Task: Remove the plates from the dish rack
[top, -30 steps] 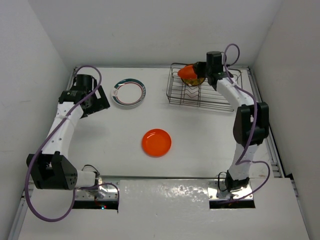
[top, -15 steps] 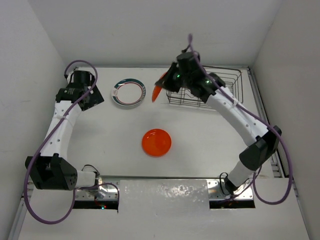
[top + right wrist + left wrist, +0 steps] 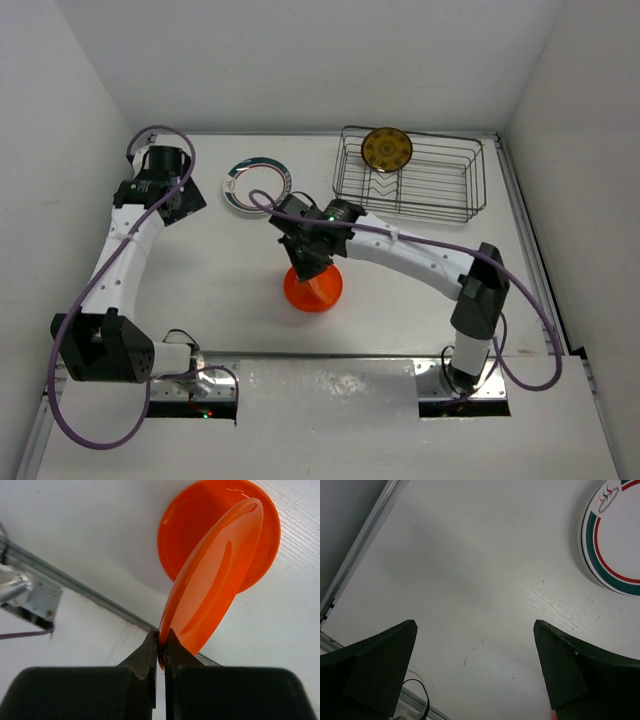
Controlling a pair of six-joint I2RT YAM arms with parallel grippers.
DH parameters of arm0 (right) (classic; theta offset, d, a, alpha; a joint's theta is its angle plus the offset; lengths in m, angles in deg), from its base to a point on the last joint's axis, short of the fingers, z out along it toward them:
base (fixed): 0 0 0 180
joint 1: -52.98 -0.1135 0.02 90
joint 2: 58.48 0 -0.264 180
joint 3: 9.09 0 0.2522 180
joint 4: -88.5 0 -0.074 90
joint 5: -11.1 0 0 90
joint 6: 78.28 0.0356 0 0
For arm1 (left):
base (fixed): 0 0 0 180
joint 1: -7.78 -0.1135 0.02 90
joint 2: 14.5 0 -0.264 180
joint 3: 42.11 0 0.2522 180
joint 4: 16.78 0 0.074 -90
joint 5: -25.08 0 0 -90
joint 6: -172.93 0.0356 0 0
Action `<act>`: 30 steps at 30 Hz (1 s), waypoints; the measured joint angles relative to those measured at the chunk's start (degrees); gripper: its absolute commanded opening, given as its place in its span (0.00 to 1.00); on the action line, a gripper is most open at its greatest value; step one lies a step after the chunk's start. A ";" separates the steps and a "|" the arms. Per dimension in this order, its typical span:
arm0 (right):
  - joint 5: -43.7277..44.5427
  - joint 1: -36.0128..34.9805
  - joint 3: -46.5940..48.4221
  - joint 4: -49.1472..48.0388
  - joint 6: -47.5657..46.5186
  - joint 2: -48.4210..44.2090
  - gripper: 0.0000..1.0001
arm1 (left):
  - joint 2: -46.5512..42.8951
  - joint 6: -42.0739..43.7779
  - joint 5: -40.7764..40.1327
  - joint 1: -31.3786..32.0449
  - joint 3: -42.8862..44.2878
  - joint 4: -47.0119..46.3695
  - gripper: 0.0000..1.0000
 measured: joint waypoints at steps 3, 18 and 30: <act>1.20 -0.02 -0.11 0.28 -1.60 3.82 0.00 | -0.37 -0.13 0.02 0.00 -0.76 -0.28 1.00; 2.71 0.02 2.95 0.98 -5.25 11.91 0.90 | -2.14 -0.09 0.66 0.00 -2.78 -1.16 1.00; -4.94 16.59 11.76 -2.95 0.44 4.55 0.99 | -2.14 0.09 1.03 0.00 -2.78 -1.49 1.00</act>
